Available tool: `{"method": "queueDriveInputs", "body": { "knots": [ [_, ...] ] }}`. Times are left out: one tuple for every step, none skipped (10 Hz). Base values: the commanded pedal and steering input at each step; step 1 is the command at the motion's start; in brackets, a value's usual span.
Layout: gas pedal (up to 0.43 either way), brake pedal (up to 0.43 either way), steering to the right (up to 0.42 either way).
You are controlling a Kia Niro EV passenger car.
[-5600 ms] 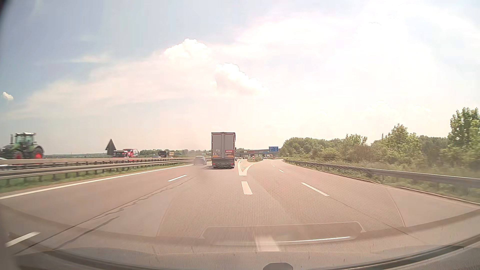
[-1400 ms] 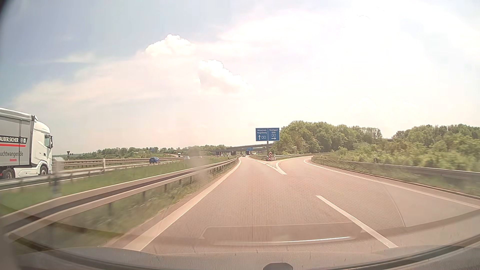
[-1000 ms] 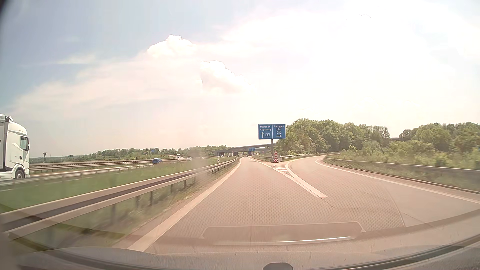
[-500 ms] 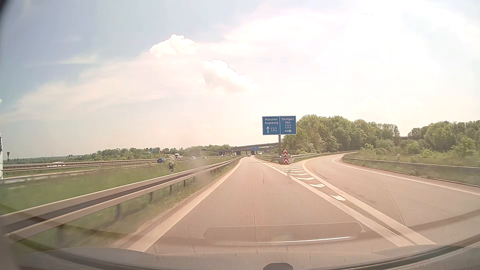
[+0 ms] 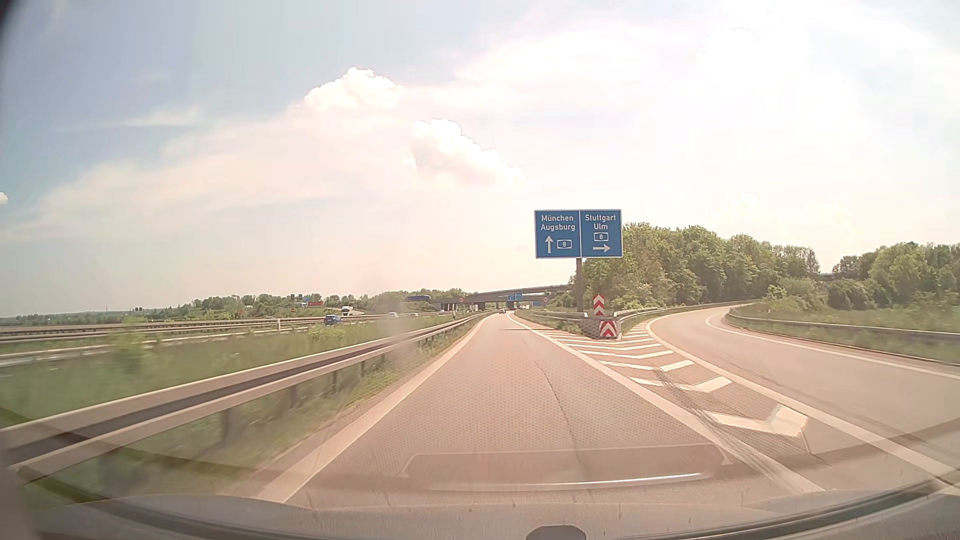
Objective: Follow the waypoints while adhering to traffic rules and regulations
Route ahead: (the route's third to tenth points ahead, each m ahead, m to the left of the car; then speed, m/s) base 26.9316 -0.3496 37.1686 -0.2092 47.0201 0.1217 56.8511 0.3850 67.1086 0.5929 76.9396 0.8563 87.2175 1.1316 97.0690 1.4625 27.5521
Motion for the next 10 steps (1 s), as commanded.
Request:
{"method": "queueDriveInputs", "body": {
  "knots": [
    [0.0,0.0,-0.007],
    [0.0,0.0,-0.006],
    [0.0,0.0,-0.006],
    [0.0,0.0,-0.006],
    [0.0,0.0,-0.006],
    [0.0,0.0,-0.005],
    [0.0,0.0,-0.005],
    [0.0,0.0,-0.005],
    [0.0,0.0,-0.005],
    [0.0,0.0,-0.005]
  ]
}}
